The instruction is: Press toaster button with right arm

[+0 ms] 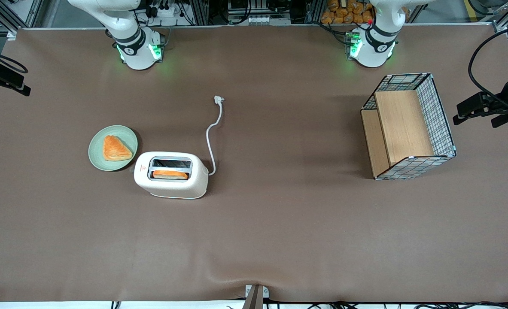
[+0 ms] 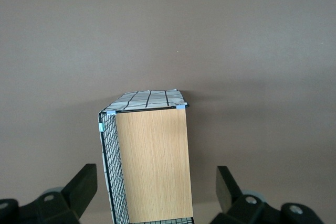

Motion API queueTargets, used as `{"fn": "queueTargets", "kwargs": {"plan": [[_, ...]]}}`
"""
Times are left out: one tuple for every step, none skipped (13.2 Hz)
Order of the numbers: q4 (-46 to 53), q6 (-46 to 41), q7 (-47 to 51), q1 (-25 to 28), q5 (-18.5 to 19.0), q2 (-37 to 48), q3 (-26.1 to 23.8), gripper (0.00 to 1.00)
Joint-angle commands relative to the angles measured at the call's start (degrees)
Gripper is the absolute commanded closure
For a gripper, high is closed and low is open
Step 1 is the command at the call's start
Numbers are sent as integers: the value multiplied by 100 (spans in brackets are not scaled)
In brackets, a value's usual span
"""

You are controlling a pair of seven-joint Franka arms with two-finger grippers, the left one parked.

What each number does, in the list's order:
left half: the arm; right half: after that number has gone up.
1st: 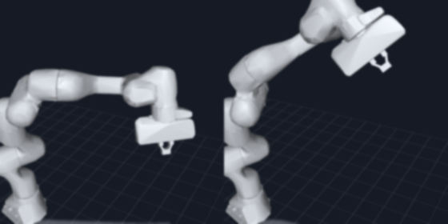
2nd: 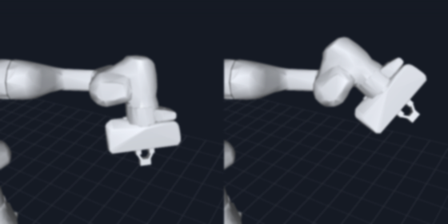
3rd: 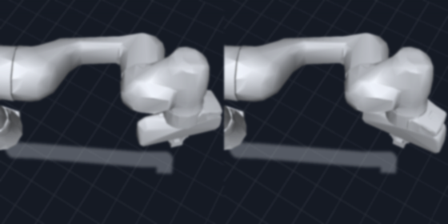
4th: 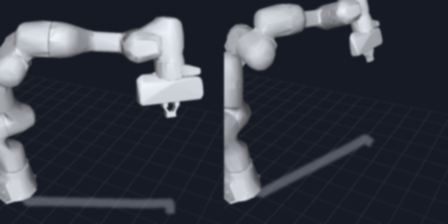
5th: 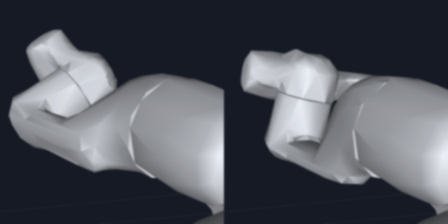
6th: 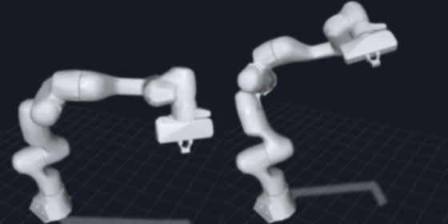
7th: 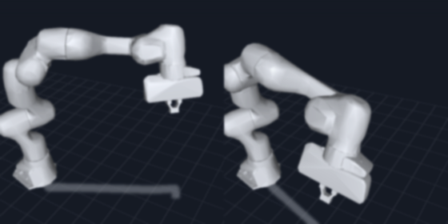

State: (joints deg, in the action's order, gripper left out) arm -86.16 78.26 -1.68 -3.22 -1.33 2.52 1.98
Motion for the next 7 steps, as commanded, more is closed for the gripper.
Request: {"fn": "queueTargets", "kwargs": {"plan": [[161, -118, 142, -74, 19, -85, -66, 0], [187, -118, 203, -82, 19, -85, -66, 0], [187, -118, 195, -74, 27, -85, -66, 0], [187, -127, 186, -47, 27, -85, -66, 0], [187, -144, 186, -39, 27, -85, -66, 0], [187, -240, 186, -73, 1, -94, -66, 0], [187, -285, 177, -91, -25, -172, -66, 0]]}}
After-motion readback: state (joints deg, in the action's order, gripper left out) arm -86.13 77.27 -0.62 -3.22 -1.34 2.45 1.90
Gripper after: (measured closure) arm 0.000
